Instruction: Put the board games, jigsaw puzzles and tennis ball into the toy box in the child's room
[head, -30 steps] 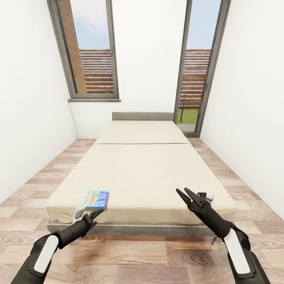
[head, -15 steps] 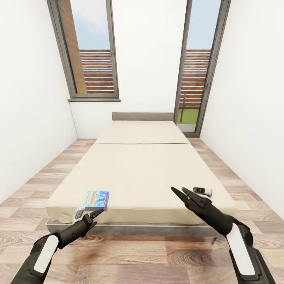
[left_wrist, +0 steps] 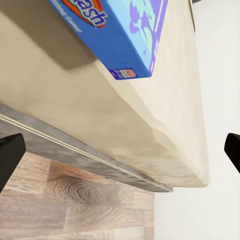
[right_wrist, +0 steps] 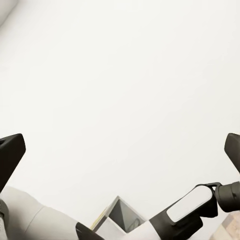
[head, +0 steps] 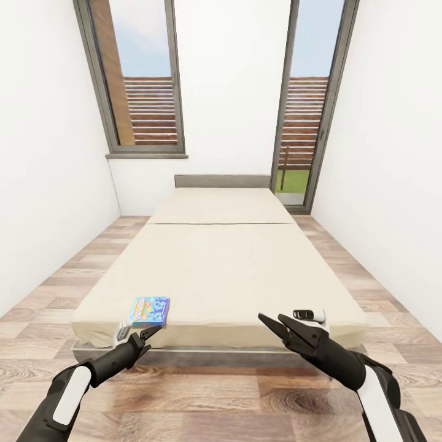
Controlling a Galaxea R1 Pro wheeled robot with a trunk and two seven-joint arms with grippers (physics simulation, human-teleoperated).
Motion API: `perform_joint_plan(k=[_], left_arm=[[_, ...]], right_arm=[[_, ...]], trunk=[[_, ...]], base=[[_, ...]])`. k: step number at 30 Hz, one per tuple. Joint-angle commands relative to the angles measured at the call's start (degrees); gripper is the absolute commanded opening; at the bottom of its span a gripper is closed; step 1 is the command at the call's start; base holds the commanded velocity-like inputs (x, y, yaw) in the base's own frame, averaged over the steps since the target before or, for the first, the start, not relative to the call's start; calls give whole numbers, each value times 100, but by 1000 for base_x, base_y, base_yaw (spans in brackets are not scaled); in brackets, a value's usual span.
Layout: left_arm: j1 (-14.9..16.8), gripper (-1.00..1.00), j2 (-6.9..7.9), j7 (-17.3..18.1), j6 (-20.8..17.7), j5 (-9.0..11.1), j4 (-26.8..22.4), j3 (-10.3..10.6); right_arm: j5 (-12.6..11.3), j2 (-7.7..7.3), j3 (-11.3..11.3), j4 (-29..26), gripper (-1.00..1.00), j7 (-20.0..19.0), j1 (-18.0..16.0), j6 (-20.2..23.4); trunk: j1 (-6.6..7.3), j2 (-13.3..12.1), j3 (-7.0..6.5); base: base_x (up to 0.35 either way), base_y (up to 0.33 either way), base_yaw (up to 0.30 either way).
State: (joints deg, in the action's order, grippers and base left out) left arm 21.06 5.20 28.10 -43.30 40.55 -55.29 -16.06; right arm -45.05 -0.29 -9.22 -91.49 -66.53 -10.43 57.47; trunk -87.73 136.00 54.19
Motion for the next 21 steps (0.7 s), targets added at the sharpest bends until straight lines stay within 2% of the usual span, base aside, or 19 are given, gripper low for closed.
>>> perform_joint_plan(k=[1, 13, 21], left_arm=[[4, 100, -2, 11, -38, 13, 0, -13], [4, 100, 0, 12, -40, 19, 0, -17], [4, 100, 6, 12, -45, 21, 0, -20]], right_arm=[[-4, 0, -2, -4, 100, -12, 6, 27], [-4, 3, -1, -17, 100, -11, 38, 35], [3, 3, 4, -18, 100, -12, 40, 29]], trunk=[[1, 2, 5], [1, 2, 5], [1, 2, 5]], base=[[0, 0, 0], [7, 1, 0], [155, 74, 0]])
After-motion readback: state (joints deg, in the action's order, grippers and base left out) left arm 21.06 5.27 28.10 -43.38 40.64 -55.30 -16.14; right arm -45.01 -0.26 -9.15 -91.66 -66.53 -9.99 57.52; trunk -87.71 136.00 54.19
